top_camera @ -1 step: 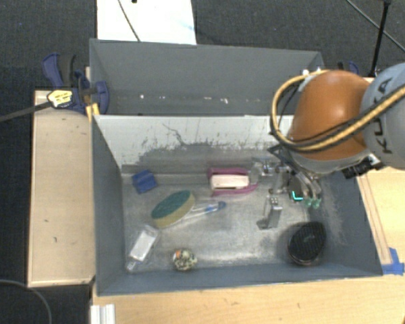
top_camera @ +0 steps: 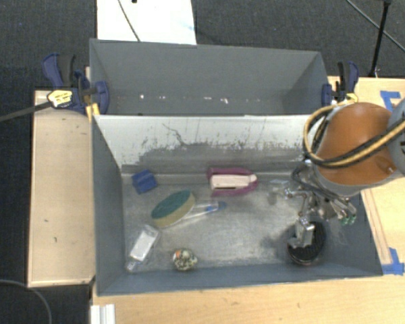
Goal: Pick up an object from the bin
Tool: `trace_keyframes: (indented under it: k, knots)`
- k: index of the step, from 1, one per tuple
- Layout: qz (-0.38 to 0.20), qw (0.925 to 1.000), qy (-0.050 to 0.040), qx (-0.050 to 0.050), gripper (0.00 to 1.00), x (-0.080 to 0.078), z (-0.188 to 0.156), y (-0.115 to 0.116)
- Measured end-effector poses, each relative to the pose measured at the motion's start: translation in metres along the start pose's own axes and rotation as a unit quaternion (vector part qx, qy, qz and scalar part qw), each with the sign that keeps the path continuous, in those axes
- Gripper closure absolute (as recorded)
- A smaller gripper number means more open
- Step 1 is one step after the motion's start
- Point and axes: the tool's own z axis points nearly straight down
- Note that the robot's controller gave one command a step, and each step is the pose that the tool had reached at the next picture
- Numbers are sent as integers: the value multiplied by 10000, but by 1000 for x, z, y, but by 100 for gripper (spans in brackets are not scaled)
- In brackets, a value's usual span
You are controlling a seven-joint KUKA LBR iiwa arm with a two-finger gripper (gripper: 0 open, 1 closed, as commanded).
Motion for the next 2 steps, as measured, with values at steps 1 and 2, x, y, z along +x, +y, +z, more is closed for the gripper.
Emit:
trace_keyframes:
  k: [1, 2]
  knots:
    - [-384, 9993, -3, -23, 0, 45, 44, -58]
    - [-423, 9991, -100, -1, 100, 37, 41, -54]
